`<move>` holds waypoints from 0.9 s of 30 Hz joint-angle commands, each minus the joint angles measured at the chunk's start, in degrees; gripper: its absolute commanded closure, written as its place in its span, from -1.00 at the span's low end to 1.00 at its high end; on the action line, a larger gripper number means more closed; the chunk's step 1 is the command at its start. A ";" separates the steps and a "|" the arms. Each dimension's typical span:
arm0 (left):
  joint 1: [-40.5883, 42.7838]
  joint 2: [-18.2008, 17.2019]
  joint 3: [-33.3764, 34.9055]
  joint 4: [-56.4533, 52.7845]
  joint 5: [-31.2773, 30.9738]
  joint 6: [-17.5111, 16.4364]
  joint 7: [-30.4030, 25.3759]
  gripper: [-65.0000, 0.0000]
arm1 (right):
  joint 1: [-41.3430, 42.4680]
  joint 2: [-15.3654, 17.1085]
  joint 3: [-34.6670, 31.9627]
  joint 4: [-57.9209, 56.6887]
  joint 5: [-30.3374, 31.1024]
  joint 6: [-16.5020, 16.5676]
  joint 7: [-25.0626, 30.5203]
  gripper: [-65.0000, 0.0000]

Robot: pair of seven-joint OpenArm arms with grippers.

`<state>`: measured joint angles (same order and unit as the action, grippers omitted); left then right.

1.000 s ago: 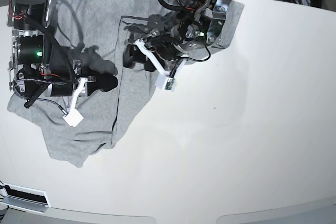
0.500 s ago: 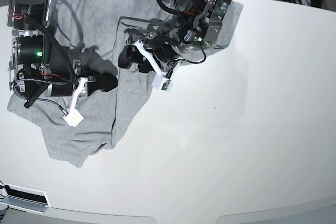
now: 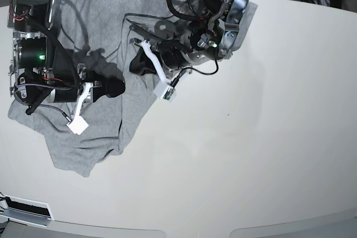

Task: Layout the t-shirt on the table in an organized manner, then fold the t-shirt properly
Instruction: 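Pull the fabric back outward with the left gripper to spread the shirt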

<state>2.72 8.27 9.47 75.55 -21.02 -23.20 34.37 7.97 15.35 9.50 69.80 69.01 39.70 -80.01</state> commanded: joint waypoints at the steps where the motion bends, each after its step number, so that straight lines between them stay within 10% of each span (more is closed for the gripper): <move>1: -0.70 0.73 0.24 1.68 -0.85 -0.76 -0.85 1.00 | 1.25 0.55 0.15 1.03 1.49 0.30 0.48 1.00; 15: -1.03 0.15 0.24 19.26 10.25 -0.20 1.75 1.00 | 1.25 0.55 0.15 1.03 1.05 0.30 0.46 1.00; 27: -6.82 -17.55 0.24 20.94 11.47 -0.22 -0.09 1.00 | 1.27 0.57 0.15 1.03 1.07 0.30 0.01 1.00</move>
<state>-3.03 -9.37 9.74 95.48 -8.60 -23.20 35.92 7.99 15.33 9.47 69.80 68.82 39.70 -80.27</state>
